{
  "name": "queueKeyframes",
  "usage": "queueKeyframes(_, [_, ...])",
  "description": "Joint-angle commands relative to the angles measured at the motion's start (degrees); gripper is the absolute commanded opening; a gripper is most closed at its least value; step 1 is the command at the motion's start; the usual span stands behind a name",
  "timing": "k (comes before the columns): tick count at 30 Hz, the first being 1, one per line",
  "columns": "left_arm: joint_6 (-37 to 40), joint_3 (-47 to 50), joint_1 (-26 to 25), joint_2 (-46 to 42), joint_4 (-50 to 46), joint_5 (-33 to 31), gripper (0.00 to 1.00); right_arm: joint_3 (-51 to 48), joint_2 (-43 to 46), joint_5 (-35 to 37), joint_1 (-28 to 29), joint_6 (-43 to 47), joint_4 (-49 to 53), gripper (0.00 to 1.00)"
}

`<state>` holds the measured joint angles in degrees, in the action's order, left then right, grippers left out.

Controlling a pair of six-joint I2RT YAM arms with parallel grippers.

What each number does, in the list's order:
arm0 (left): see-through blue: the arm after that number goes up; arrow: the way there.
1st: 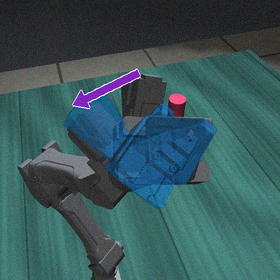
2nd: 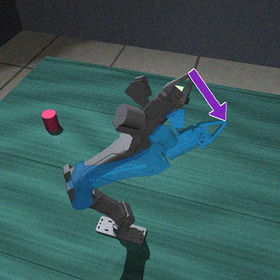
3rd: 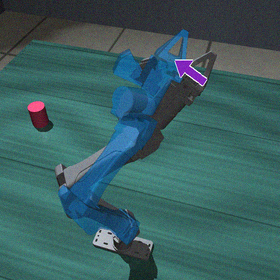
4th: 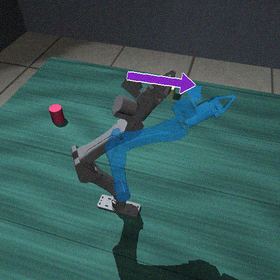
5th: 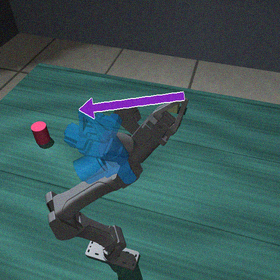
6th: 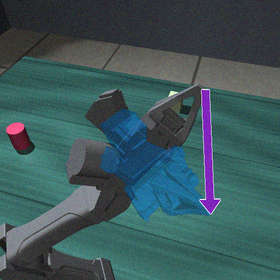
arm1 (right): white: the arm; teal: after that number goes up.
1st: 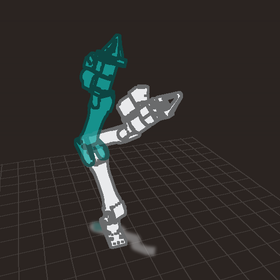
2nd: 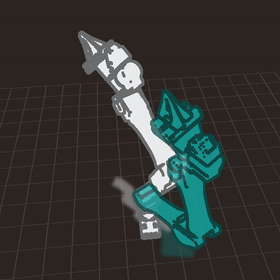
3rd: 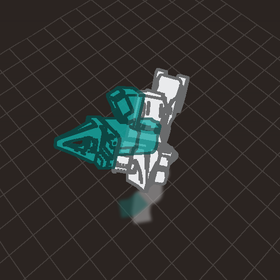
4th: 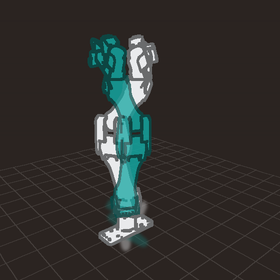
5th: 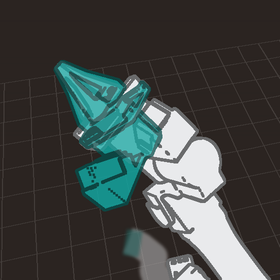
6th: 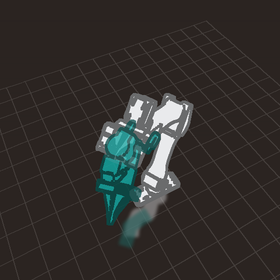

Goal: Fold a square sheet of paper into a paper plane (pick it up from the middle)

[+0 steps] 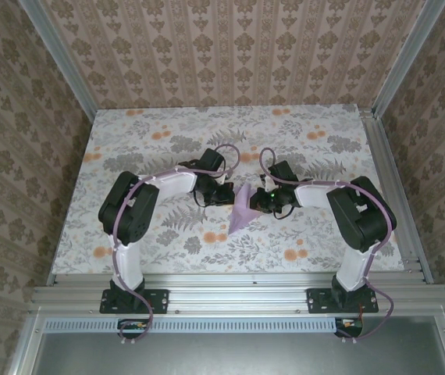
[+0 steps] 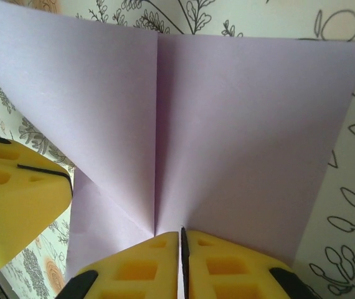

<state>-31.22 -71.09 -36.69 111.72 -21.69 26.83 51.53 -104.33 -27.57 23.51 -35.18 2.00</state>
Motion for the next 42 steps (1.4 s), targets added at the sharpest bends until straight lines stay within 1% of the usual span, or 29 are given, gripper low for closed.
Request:
queueKeyframes(1, [2.0,-2.0,-0.3,1.3,-2.0,1.1,0.00,0.9,-1.8,0.5,-0.1,1.6,1.7,0.13])
queueKeyframes(7, [2.6,-2.9,-0.3,2.5,-2.6,1.2,0.00,0.1,-2.1,1.1,-0.1,2.2,1.7,0.11])
queueKeyframes(14, [3.7,-3.1,-0.3,3.5,-3.6,0.4,0.00,-0.8,-0.5,0.8,-0.1,2.5,1.4,0.11])
queueKeyframes(20, [3.8,-1.6,-0.4,2.2,-2.8,0.4,0.00,-1.5,1.4,0.4,-0.2,2.6,1.0,0.10])
queueKeyframes(27, [5.0,-1.0,-0.7,-0.3,-2.4,1.2,0.00,-2.7,3.1,-1.7,-0.6,1.0,-2.5,0.11])
queueKeyframes(37, [7.0,-0.6,-1.2,1.4,-3.5,0.0,0.00,-3.6,7.6,-4.1,-0.7,-1.7,-6.6,0.12])
queueKeyframes(42, [7.7,-0.7,-1.4,2.0,-3.8,-0.4,0.00,-2.9,6.5,-5.1,-0.6,-3.6,-8.8,0.12])
